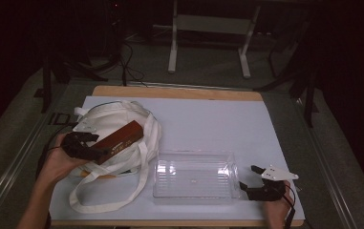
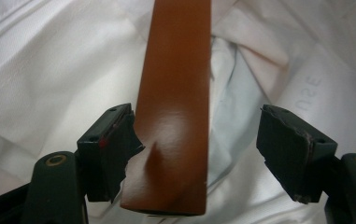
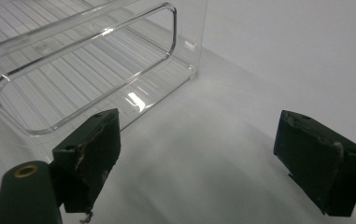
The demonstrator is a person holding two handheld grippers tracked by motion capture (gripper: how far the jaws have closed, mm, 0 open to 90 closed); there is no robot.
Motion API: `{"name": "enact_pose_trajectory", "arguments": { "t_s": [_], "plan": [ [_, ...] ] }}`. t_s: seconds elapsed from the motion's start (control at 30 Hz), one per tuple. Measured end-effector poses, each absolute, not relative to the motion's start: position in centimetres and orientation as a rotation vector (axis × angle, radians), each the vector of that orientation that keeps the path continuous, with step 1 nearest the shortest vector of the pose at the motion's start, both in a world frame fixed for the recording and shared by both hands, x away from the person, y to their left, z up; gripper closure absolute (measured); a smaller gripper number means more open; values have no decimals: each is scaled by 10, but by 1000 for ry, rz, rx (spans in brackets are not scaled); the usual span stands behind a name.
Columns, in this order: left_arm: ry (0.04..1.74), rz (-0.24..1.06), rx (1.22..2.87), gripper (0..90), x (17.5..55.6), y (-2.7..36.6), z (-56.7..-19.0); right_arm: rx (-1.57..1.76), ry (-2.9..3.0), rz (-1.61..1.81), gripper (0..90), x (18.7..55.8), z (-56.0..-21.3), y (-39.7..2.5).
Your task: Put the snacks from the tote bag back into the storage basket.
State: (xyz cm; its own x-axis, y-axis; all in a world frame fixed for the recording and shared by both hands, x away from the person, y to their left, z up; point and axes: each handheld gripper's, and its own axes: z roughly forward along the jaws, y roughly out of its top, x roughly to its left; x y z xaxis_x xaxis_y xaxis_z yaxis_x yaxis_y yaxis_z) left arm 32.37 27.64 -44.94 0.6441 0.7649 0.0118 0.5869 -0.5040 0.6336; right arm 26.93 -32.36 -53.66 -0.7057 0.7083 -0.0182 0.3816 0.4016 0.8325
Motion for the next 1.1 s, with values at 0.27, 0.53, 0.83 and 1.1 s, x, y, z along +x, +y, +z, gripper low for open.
{"name": "enact_pose_trajectory", "arguments": {
  "t_s": [0.27,0.53,0.83,1.1],
  "plan": [
    [1085,349,2319,236,333,279,-456,938,2295,1218,148,269,-537,-324],
    [1114,314,2365,258,341,280,-463,933,2298,1218,148,269,-537,-323],
    [1102,304,2500,317,348,270,-467,933,2300,1217,148,270,-537,-323],
    [1126,260,2583,355,352,268,-473,931,2303,1217,148,270,-537,-323]
  ]
}}
